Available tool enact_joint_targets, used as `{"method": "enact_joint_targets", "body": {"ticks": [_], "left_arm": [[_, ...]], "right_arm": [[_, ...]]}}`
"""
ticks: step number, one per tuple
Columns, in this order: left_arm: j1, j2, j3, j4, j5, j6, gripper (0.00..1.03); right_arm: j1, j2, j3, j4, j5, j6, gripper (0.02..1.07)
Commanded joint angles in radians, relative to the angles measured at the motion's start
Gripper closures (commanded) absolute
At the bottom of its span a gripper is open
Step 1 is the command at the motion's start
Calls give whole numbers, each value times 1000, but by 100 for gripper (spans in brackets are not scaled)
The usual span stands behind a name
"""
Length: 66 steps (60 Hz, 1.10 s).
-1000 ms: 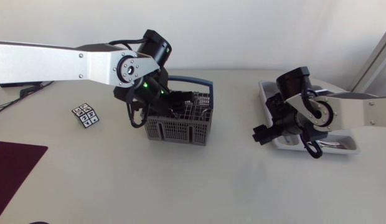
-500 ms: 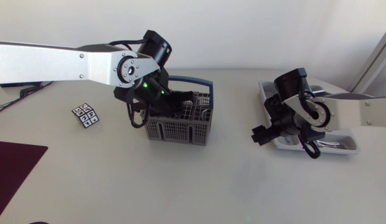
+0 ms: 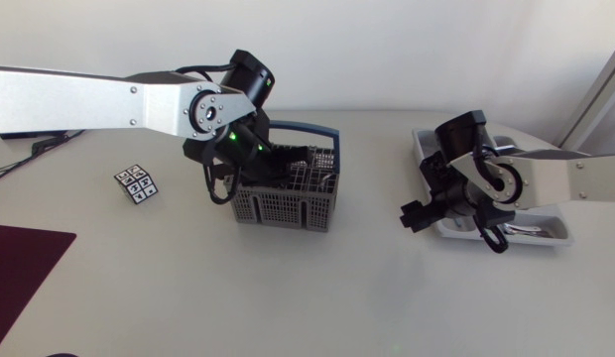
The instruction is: Transfer all utensils from the basket to the drawer tray.
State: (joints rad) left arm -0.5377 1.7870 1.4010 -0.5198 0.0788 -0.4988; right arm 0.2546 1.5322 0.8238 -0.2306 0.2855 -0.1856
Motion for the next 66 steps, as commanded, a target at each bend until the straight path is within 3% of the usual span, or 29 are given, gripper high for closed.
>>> {"method": "enact_joint_targets", "body": {"ticks": [1,11,66], "left_arm": [[4,25,29,-11,12,-30,84],[7,20,27,-11,12,-24,99],[28,-100,18,-26,72,-11,99]], "right_arm": [[8,22,5,10,6,21,11],[9,22,0,16,6,21,11],[26,2,-17,13,27,18,11]]}}
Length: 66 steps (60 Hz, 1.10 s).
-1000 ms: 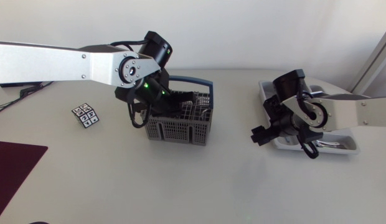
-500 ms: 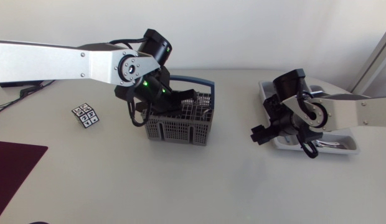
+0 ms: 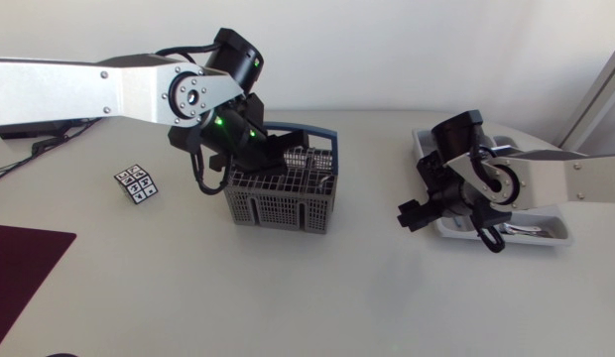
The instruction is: Transfer all utensils from the basket to the drawer tray.
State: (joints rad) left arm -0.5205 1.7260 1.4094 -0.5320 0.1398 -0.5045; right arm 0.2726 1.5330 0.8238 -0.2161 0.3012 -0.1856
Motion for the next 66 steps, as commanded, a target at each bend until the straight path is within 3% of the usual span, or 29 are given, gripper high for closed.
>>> {"method": "enact_joint_targets", "body": {"ticks": [1,26,66], "left_arm": [[13,-40,8,-14,12,-5,99],[27,-117,-21,0,104,17,99],[10,-255,-30,-11,87,104,99]], "right_arm": [[8,1,-17,-2,12,18,11],[19,-22,-20,-6,15,15,11],[27,-175,-46,-14,-22,-12,11]]}}
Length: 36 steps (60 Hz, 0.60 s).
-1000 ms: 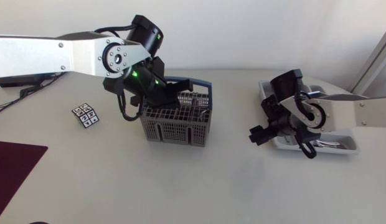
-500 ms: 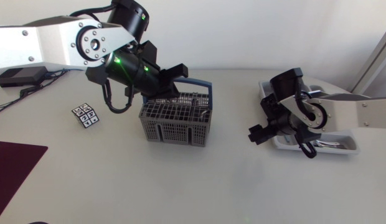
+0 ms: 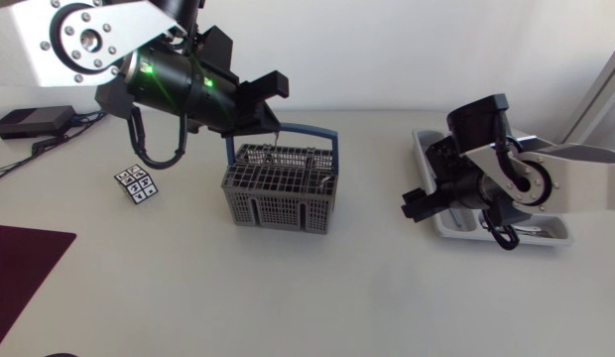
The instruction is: Transfer all utensils from the basket to the drawer tray.
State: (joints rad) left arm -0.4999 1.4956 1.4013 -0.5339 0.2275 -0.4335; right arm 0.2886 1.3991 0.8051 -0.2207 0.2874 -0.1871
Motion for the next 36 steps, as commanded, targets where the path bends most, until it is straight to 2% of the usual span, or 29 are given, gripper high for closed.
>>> {"method": "enact_joint_targets", "body": {"ticks": [1,10,18,32,36], "left_arm": [[-17,-26,-24,-11,-1,42,99],[-58,-34,-30,-23,45,128,99],[-74,-41,-45,-23,107,177,99],[-94,-43,-74,-24,207,265,99],[-100,-43,-84,-23,268,276,99]], "right_arm": [[11,-51,-29,-9,-14,-12,11],[30,-157,-52,-3,-123,-75,11],[75,-241,-70,-11,-171,-149,9],[83,-341,-52,-115,-404,-149,8],[83,-354,-52,-138,-473,-149,8]]}}
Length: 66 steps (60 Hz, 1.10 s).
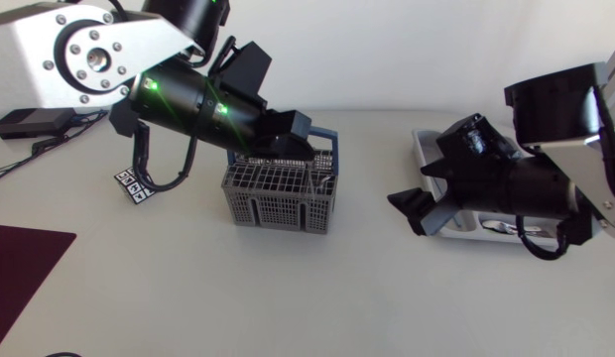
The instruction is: Transfer all utensils from the basket to the drawer tray.
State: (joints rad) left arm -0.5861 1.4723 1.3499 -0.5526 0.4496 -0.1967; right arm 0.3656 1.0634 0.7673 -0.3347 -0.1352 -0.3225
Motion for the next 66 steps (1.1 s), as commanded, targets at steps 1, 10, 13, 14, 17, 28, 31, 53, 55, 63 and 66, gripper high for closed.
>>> {"method": "enact_joint_targets", "body": {"ticks": [1,10,13,14,17,28,31,53,55,63,66], "left_arm": [[-14,-20,-32,-4,52,43,99],[-26,-13,-38,-9,146,65,99],[-35,-10,-38,-15,167,72,99],[-41,-7,-37,-20,176,79,99],[-43,-4,-35,-29,195,86,99],[-70,3,-35,-52,259,105,99],[-77,5,-38,-52,271,106,99],[-87,6,-48,-55,296,111,99],[-87,6,-51,-55,297,111,99],[-87,3,-60,-55,304,114,99],[-86,2,-61,-56,304,115,99]], "right_arm": [[7,-22,-16,-26,-67,-13,8],[58,-42,-42,-18,-132,-15,8],[85,-49,-54,-7,-139,-15,8],[96,-51,-59,-1,-139,-15,8],[118,-57,-66,5,-150,-18,8],[193,-80,-92,59,-165,-15,14],[207,-86,-99,69,-178,-13,17],[257,-97,-100,97,-187,-12,47],[259,-97,-102,100,-187,-12,51],[268,-95,-105,122,-182,-10,66],[277,-92,-100,122,-181,-10,69]]}}
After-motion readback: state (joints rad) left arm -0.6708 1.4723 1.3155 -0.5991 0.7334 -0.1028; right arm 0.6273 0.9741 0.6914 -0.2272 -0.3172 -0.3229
